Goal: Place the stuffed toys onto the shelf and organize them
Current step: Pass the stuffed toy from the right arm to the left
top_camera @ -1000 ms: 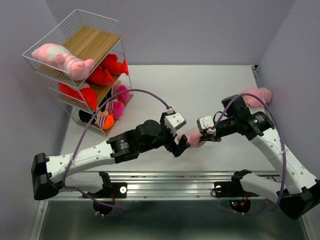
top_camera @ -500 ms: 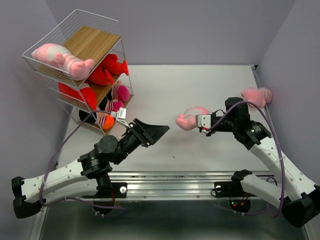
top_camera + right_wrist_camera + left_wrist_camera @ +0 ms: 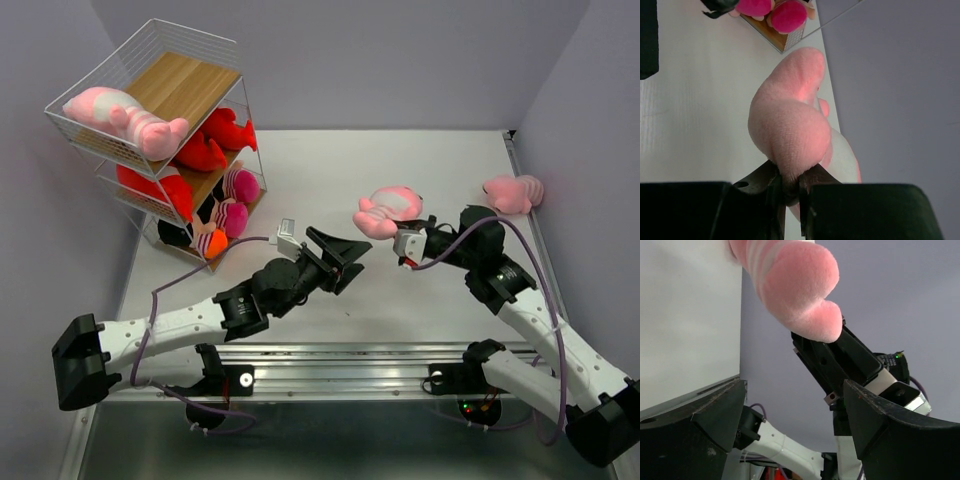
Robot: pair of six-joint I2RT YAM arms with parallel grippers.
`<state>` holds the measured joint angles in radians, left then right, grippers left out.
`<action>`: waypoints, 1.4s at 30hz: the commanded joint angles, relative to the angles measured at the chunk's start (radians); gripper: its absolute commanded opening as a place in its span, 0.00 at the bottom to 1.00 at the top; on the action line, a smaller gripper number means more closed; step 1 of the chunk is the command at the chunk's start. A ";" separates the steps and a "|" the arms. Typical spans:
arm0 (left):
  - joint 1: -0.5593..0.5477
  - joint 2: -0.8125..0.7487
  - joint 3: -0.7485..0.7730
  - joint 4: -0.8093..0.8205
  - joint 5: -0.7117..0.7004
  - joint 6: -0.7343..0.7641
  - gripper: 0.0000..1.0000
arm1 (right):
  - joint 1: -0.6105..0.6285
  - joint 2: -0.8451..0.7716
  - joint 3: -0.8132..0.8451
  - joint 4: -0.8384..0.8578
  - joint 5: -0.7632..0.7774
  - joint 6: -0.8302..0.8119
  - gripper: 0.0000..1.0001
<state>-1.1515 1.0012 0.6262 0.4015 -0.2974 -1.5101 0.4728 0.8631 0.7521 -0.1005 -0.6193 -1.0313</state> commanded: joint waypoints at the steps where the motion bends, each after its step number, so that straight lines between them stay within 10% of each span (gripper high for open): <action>1: 0.016 0.002 0.057 0.098 -0.052 -0.074 0.88 | 0.006 -0.032 0.006 0.120 0.026 0.023 0.01; 19: 0.127 0.149 0.127 0.214 0.066 -0.032 0.81 | 0.015 -0.052 0.027 0.044 -0.043 0.097 0.01; 29: 0.136 0.203 0.138 0.240 0.116 -0.032 0.49 | 0.015 -0.049 0.039 0.039 -0.040 0.137 0.01; 42: 0.142 0.209 0.147 0.227 0.098 0.021 0.64 | 0.015 -0.045 0.081 0.024 -0.053 0.217 0.01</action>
<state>-1.0130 1.2110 0.7227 0.5758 -0.1951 -1.5200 0.4789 0.8265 0.7643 -0.1055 -0.6323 -0.8661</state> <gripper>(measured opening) 0.630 0.133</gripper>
